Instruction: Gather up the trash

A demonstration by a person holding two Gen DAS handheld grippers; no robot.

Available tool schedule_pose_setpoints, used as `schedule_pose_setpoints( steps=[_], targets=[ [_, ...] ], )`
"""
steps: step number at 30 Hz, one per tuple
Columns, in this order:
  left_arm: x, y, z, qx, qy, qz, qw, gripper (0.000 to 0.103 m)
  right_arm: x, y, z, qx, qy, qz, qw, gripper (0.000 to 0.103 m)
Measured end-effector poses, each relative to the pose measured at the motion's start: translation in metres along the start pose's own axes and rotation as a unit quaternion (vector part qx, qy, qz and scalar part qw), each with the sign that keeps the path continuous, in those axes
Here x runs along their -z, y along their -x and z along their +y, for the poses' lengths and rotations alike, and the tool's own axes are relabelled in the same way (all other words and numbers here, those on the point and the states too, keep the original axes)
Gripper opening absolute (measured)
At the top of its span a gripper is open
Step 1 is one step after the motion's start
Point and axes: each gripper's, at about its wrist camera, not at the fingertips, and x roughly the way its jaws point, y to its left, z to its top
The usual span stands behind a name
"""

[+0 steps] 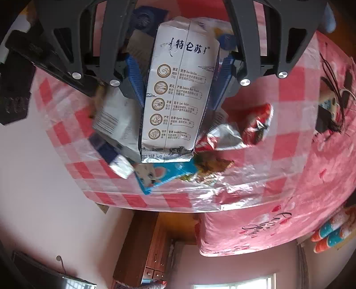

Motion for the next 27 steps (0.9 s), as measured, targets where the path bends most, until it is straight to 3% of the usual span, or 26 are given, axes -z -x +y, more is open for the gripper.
schedule_pose_setpoints(
  steps=[4, 10, 19, 27],
  targets=[
    [0.010, 0.004, -0.007, 0.008, 0.006, -0.005, 0.9999, 0.059, -0.003, -0.004, -0.001, 0.023, 0.003, 0.005, 1.000, 0.033],
    [0.023, 0.013, -0.013, 0.015, 0.019, -0.019, 0.9995, 0.058, -0.003, -0.007, 0.003, 0.054, 0.038, 0.011, 0.998, 0.028],
    [0.043, 0.028, -0.006, 0.017, 0.046, -0.044, 0.9978, 0.058, -0.001, -0.006, 0.004, 0.059, 0.059, 0.006, 0.996, 0.008],
    [0.062, 0.051, 0.001, 0.026, 0.063, -0.069, 0.9952, 0.058, 0.003, 0.008, -0.003, 0.060, 0.068, -0.013, 0.996, 0.003]
  ],
)
